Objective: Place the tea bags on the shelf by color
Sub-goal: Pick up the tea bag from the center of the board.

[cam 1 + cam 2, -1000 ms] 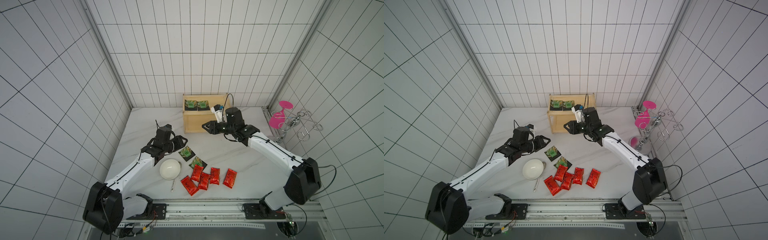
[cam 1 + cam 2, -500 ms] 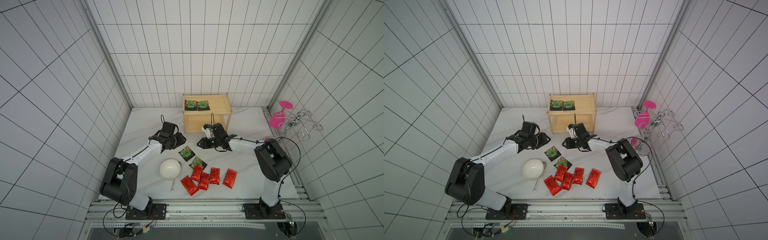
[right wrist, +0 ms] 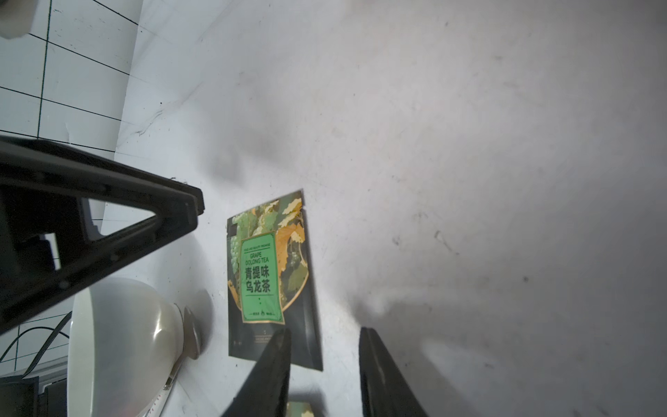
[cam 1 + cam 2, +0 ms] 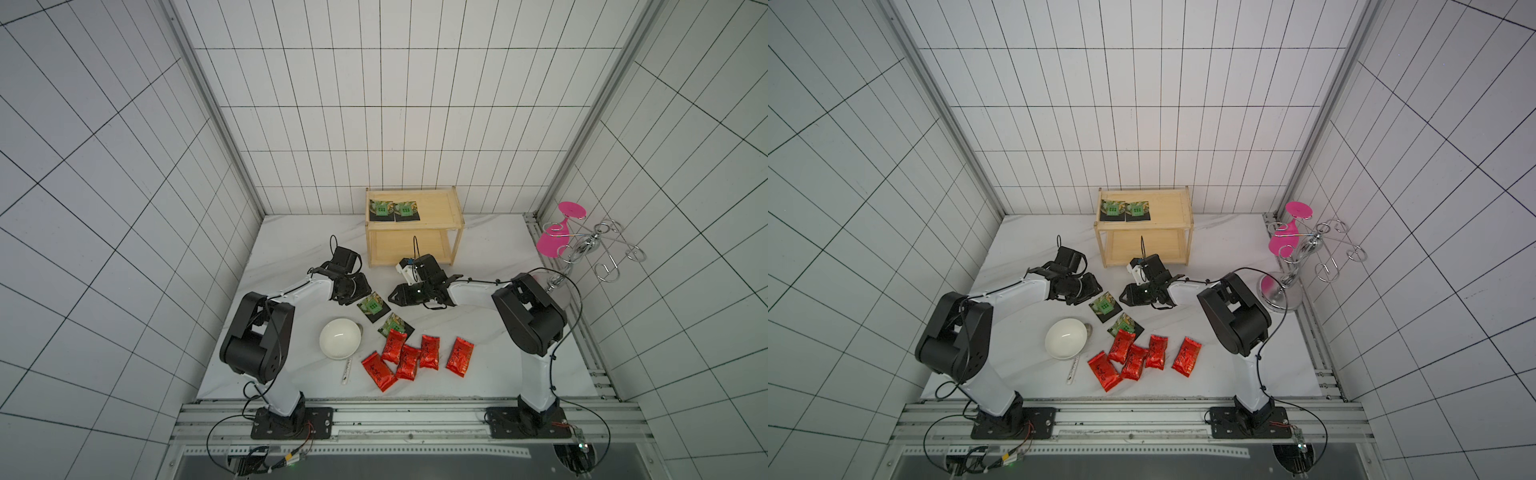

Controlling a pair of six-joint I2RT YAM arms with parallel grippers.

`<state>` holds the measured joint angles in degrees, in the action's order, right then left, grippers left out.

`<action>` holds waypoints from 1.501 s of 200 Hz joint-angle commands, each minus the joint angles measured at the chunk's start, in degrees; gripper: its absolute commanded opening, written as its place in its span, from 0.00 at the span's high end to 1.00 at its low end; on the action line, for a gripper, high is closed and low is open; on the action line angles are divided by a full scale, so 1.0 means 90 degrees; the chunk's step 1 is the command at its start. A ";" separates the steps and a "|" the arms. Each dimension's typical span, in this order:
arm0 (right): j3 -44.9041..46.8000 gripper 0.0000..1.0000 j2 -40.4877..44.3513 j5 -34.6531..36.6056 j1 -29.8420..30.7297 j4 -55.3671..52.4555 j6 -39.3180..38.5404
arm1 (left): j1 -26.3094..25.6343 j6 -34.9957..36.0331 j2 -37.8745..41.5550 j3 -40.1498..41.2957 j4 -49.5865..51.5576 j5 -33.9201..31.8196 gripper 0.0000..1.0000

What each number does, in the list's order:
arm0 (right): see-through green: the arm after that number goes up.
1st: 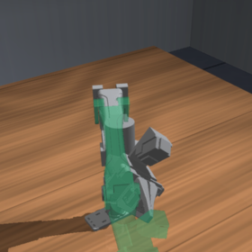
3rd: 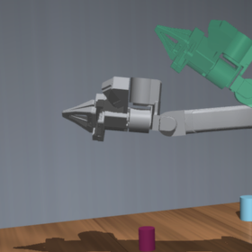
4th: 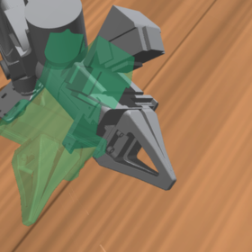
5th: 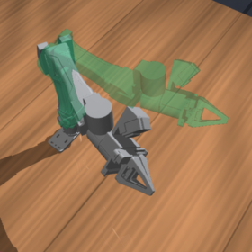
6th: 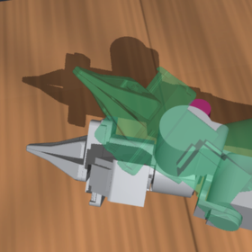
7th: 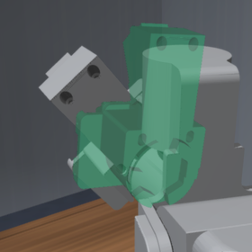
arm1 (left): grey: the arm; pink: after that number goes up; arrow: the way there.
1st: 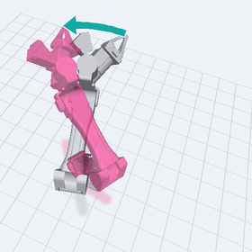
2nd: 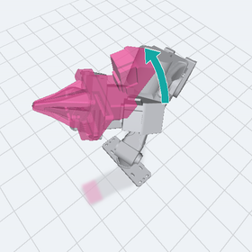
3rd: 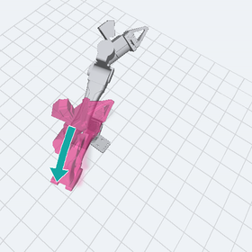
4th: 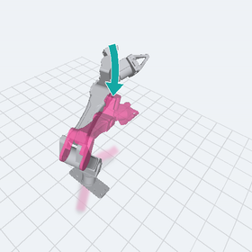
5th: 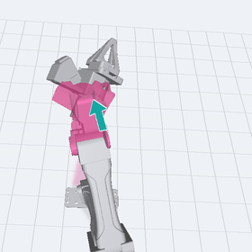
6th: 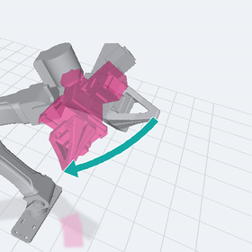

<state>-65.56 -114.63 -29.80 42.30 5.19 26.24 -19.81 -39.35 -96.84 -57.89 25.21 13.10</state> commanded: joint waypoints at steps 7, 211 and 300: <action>-0.0243 0.65 -0.0171 -0.0124 0.0060 0.0075 0.0148 | -0.0025 0.0117 -0.0224 -0.0131 -0.0021 0.0013 0.50; 0.0043 0.68 -0.0694 -0.1108 -0.0032 0.1028 0.2441 | -0.0203 -0.0349 -0.0491 0.0672 -0.0969 0.0109 0.50; 0.0215 0.68 0.0075 -0.0542 -0.0057 0.0190 0.2231 | -0.0063 -0.0127 0.0502 0.0320 -0.0431 -0.0140 0.49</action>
<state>-65.58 -116.42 -36.38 41.82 9.43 46.76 -20.56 -42.17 -96.64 -52.86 18.02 13.72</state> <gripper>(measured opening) 0.322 0.506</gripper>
